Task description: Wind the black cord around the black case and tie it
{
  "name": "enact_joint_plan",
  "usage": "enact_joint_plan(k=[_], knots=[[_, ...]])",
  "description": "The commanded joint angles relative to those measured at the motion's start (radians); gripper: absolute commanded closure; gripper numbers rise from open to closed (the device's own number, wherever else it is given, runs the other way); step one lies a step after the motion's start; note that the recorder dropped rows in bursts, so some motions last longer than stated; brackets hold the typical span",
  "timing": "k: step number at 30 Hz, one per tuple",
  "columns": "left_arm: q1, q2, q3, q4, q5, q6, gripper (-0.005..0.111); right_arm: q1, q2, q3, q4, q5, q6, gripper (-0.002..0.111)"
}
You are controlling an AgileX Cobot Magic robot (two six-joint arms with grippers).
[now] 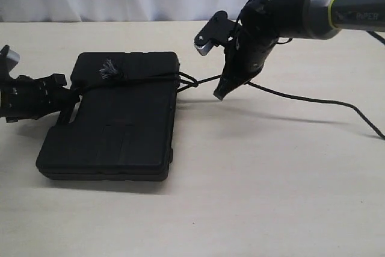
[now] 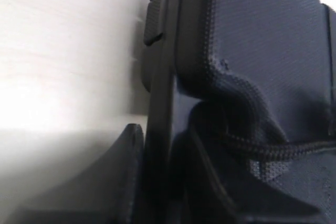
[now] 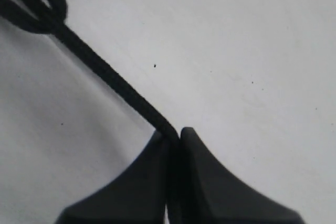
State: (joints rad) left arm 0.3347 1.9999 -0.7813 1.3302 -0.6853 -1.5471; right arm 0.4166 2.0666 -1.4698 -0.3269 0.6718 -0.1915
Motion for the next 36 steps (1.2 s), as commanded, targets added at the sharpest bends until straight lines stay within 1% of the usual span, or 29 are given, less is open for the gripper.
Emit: enact_joint_plan(k=[1,6,10,15,19,24,25,28,30,31,32,34,36], knots=[[0.016,-0.005,-0.001,-0.079,0.07,-0.018,0.107,-0.116,-0.022,0.091,-0.043,-0.022,0.049,0.104],[0.016,-0.005,-0.001,-0.087,0.07,-0.018,0.107,-0.16,-0.022,0.153,-0.027,-0.096,0.082,0.104],[0.016,-0.005,-0.001,-0.087,0.07,-0.018,0.107,-0.208,-0.009,0.158,-0.025,-0.124,0.184,0.104],[0.016,-0.005,-0.001,-0.087,0.071,-0.018,0.107,-0.209,0.031,0.158,-0.021,-0.131,0.185,0.104],[0.016,-0.005,-0.001,-0.087,0.07,-0.018,0.107,-0.207,0.06,0.158,-0.021,-0.169,0.185,0.104],[0.016,-0.005,-0.001,-0.087,0.07,-0.018,0.107,-0.207,0.06,0.119,-0.021,-0.169,0.259,0.103],[0.016,-0.005,-0.001,-0.087,0.07,-0.018,0.107,-0.207,0.06,0.117,-0.021,-0.171,0.259,0.1],[0.016,-0.005,-0.001,-0.087,0.06,-0.018,0.107,-0.205,0.06,0.116,-0.021,-0.169,0.259,0.084],[0.016,-0.005,-0.001,-0.087,0.036,-0.018,0.106,-0.205,0.06,0.116,-0.017,-0.148,0.258,0.07],[0.016,-0.005,-0.007,-0.082,-0.005,-0.016,0.101,-0.205,0.06,0.096,0.003,-0.092,0.258,0.055],[0.016,-0.005,-0.017,-0.069,-0.033,-0.016,0.097,-0.205,0.06,0.076,0.005,-0.045,0.258,0.049],[0.016,-0.007,-0.036,-0.038,-0.105,-0.016,0.09,-0.205,0.052,0.025,0.038,0.07,0.258,0.039],[0.016,-0.014,-0.051,-0.001,-0.169,-0.032,0.084,-0.205,0.036,-0.023,0.075,0.171,0.258,0.034]])
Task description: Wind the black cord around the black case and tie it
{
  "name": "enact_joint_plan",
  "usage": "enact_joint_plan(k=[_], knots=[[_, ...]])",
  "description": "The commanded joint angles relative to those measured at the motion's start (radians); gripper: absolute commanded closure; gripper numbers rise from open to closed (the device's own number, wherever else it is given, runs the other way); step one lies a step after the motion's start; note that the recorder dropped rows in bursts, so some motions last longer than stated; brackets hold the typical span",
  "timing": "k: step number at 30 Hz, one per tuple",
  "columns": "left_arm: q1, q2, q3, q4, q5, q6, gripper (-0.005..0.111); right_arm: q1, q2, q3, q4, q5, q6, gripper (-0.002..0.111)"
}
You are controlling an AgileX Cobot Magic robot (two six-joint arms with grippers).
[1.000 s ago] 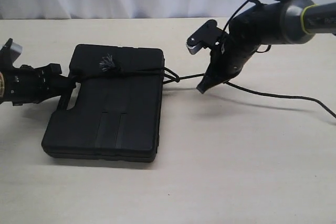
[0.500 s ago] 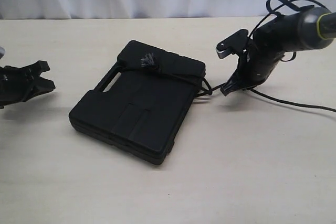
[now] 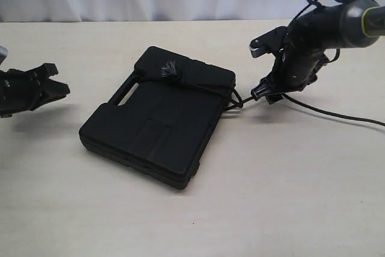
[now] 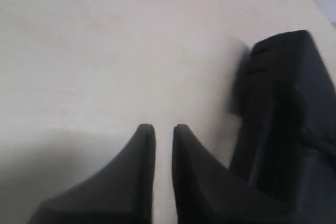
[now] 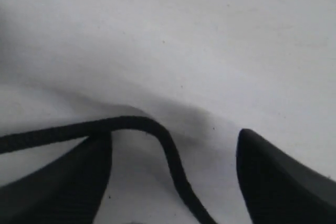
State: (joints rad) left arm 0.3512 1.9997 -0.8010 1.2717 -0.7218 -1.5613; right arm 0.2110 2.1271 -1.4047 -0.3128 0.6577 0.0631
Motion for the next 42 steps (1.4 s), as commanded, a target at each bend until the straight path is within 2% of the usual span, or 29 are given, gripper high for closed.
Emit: enact_joint_plan(k=[1,6,8,9,11,13,15,16,19,22,27,33,37,40,42], knots=[[-0.001,-0.023,-0.04,0.079,-0.166,-0.026,0.083,0.001,-0.032,-0.109,0.078,0.229,-0.006,0.033],[-0.003,-0.122,-0.054,0.186,-0.194,-0.07,0.084,0.001,-0.125,-0.177,0.114,0.412,-0.049,0.034],[-0.003,-0.181,-0.054,0.242,-0.152,-0.103,0.091,0.001,-0.17,-0.177,0.114,0.44,-0.052,0.036],[-0.011,-0.217,-0.054,0.277,-0.117,-0.133,0.096,0.001,-0.192,-0.177,0.114,0.459,-0.052,0.041],[-0.043,-0.291,-0.054,0.373,-0.02,-0.209,0.107,-0.002,-0.229,-0.177,0.104,0.508,-0.052,0.059],[-0.094,-0.357,-0.054,0.473,0.083,-0.307,0.107,-0.004,-0.255,-0.177,0.1,0.55,-0.052,0.08],[-0.16,-0.427,-0.039,0.473,0.154,-0.349,0.107,-0.004,-0.278,-0.175,0.109,0.563,-0.049,0.101],[-0.19,-0.457,-0.032,0.473,0.169,-0.349,0.107,-0.004,-0.287,-0.173,0.111,0.563,-0.043,0.103],[-0.271,-0.536,-0.016,0.473,0.197,-0.347,0.107,-0.004,-0.316,-0.152,0.114,0.563,-0.043,0.104],[-0.324,-0.611,0.006,0.473,0.285,-0.343,0.107,-0.004,-0.363,-0.107,0.114,0.563,-0.041,0.104],[-0.33,-0.757,0.008,0.473,0.499,-0.286,0.107,-0.004,-0.454,-0.01,0.111,0.563,-0.041,0.104],[-0.33,-0.937,0.008,0.473,0.834,0.046,0.107,-0.004,-0.539,0.049,0.111,0.527,-0.041,0.104],[-0.33,-0.995,0.008,0.473,1.037,0.379,0.107,-0.004,-0.559,0.051,0.111,0.491,-0.041,0.104],[-0.33,-1.001,0.008,0.473,1.094,0.496,0.107,-0.004,-0.559,0.051,0.1,0.466,-0.041,0.104],[-0.33,-0.997,0.008,0.38,1.06,0.535,0.107,-0.004,-0.559,0.051,0.095,0.45,-0.041,0.104]])
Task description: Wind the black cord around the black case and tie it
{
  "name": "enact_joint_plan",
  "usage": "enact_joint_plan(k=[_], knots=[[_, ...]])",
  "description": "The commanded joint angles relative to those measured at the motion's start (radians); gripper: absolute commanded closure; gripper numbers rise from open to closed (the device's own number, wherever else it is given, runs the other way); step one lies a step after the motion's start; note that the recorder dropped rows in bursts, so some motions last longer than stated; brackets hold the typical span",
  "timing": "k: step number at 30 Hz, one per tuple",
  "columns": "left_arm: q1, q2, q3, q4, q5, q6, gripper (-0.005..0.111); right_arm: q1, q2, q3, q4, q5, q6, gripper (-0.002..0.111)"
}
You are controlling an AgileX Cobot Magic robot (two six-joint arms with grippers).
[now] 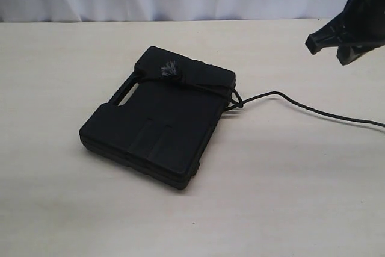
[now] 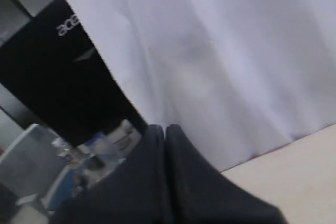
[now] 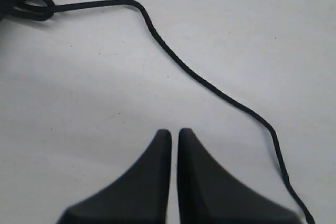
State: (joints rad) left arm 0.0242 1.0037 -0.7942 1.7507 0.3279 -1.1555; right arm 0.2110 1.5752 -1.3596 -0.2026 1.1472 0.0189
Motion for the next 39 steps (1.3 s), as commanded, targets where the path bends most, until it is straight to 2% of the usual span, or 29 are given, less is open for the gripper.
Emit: enact_joint_plan(k=[1,3,7,8,11,14,19,25,32,37,39], knots=[[-0.003,0.007,-0.001,-0.149,0.006,0.14,0.107,-0.004,-0.007,0.006,-0.015,-0.044,0.003,0.104],[-0.014,0.041,-0.041,-0.364,0.067,0.19,0.107,-0.004,-0.007,0.006,-0.015,-0.046,0.003,0.104],[-0.063,0.155,-0.215,-0.947,0.349,0.738,0.107,-0.004,-0.007,0.006,-0.015,-0.042,0.003,0.104],[-0.07,0.186,-0.268,-1.132,0.405,0.861,0.107,-0.004,-0.007,0.006,-0.015,-0.042,0.003,0.104],[-0.072,0.203,-0.319,-1.482,0.427,1.031,0.107,-0.004,-0.007,0.006,-0.015,-0.04,0.003,0.104],[-0.072,0.155,-0.267,-1.681,0.391,1.115,0.107,-0.004,-0.021,0.03,-0.015,-0.049,0.033,0.104],[-0.072,-0.029,-0.087,-1.863,0.285,1.212,0.107,-0.004,-0.085,0.124,-0.022,-0.14,0.079,0.104],[-0.072,-0.313,0.084,-1.875,0.219,1.214,0.107,-0.004,-0.268,0.323,-0.022,-0.307,0.123,0.104],[-0.072,-0.52,0.205,-1.922,0.124,1.204,0.107,-0.004,-0.643,0.663,-0.101,-0.734,0.125,0.104],[-0.072,-0.546,0.221,-1.92,0.092,1.204,0.107,-0.004,-0.883,0.856,-0.101,-1.077,0.125,0.104],[-0.072,-0.546,0.221,-1.92,0.092,1.204,0.107,-0.004,-0.943,0.921,-0.101,-1.147,0.125,0.104]])
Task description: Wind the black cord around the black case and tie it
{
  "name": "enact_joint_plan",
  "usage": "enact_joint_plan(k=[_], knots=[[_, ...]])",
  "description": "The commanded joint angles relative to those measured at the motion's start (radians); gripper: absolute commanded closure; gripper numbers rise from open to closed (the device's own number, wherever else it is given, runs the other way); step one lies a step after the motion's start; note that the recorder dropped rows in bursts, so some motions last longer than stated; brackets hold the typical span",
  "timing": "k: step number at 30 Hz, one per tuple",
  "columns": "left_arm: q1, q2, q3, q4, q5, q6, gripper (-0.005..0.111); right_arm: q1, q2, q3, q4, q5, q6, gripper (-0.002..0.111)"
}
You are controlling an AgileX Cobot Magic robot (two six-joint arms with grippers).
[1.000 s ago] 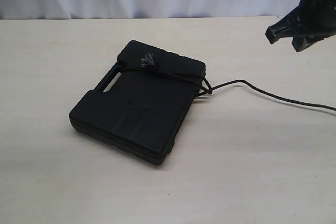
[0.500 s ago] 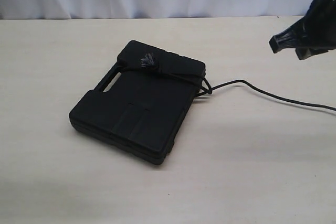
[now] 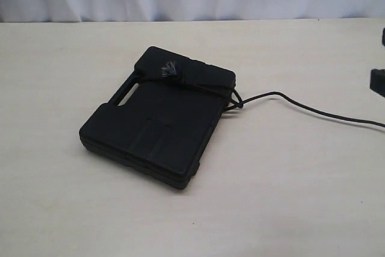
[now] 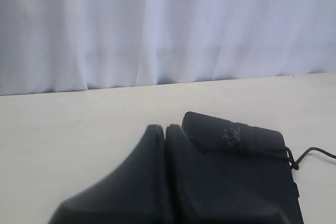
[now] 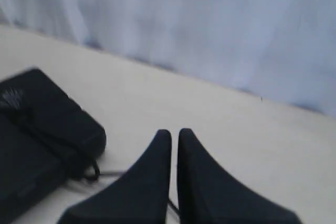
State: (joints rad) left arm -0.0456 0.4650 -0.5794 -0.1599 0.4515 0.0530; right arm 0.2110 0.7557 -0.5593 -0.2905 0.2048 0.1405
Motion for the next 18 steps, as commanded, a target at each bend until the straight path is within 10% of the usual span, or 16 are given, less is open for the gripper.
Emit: enact_joint_plan(k=[1,18], knots=[[-0.002,-0.007,0.007,-0.009,-0.032,-0.004,0.107,-0.004,-0.147,0.143,-0.013,-0.205,0.004,0.104],[-0.002,-0.007,0.007,-0.009,-0.032,-0.004,0.107,0.022,-0.422,0.26,-0.009,-0.232,0.004,0.104]])
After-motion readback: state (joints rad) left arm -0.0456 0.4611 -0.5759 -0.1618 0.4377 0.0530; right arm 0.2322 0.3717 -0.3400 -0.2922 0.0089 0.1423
